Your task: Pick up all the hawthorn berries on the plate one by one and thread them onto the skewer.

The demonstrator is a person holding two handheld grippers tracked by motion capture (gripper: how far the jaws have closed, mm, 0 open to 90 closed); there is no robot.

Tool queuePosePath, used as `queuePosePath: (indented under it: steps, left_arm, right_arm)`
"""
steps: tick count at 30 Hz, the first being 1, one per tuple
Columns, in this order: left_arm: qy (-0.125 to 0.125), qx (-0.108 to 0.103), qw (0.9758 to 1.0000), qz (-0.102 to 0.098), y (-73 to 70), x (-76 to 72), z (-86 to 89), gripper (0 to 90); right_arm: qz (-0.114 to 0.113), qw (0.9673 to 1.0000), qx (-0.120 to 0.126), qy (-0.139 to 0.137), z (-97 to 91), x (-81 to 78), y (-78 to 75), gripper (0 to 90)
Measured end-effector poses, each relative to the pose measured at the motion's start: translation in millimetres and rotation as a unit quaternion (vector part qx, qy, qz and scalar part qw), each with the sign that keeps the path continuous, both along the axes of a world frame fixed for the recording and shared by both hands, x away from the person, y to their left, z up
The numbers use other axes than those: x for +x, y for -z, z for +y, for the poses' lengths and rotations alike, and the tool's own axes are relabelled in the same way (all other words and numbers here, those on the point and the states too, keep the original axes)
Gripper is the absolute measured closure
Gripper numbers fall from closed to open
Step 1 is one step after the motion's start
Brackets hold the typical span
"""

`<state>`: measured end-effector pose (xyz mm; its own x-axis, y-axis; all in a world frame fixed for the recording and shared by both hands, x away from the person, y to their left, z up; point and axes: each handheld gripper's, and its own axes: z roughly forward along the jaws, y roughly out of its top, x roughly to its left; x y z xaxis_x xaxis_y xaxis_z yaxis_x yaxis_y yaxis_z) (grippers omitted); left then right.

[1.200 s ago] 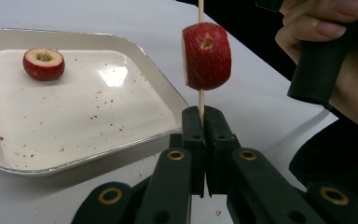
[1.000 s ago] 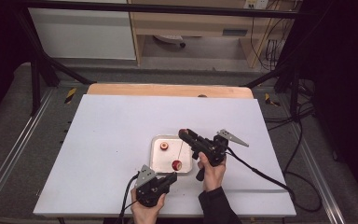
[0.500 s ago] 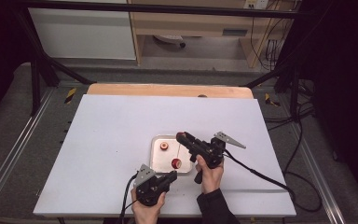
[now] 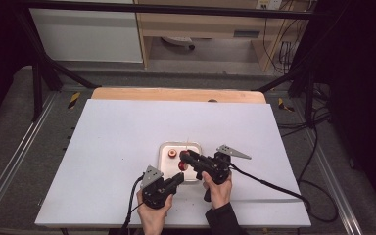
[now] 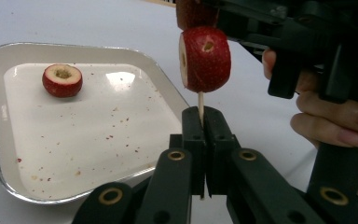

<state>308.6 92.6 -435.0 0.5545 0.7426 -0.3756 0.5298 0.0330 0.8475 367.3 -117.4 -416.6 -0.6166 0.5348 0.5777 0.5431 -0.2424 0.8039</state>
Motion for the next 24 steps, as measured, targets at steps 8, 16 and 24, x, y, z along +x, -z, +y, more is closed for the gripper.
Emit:
queuePosePath:
  steps: [8,16,24]
  left_arm:
    - [0.001,0.015,0.9999,-0.002,2.7,3.1,-1.0,88.5]
    - [0.001,0.045,0.9989,-0.012,6.0,2.3,12.1,88.5]
    - [0.003,0.082,0.9964,-0.021,5.7,1.7,35.3,88.4]
  right_arm:
    - [0.005,0.9997,-0.021,-0.01,1.8,-1.2,4.3,60.6]
    - [-0.021,0.9978,-0.063,-0.007,-6.3,3.5,-5.1,35.7]
    - [-0.016,0.9886,-0.149,-0.017,-16.9,16.9,-8.5,16.8]
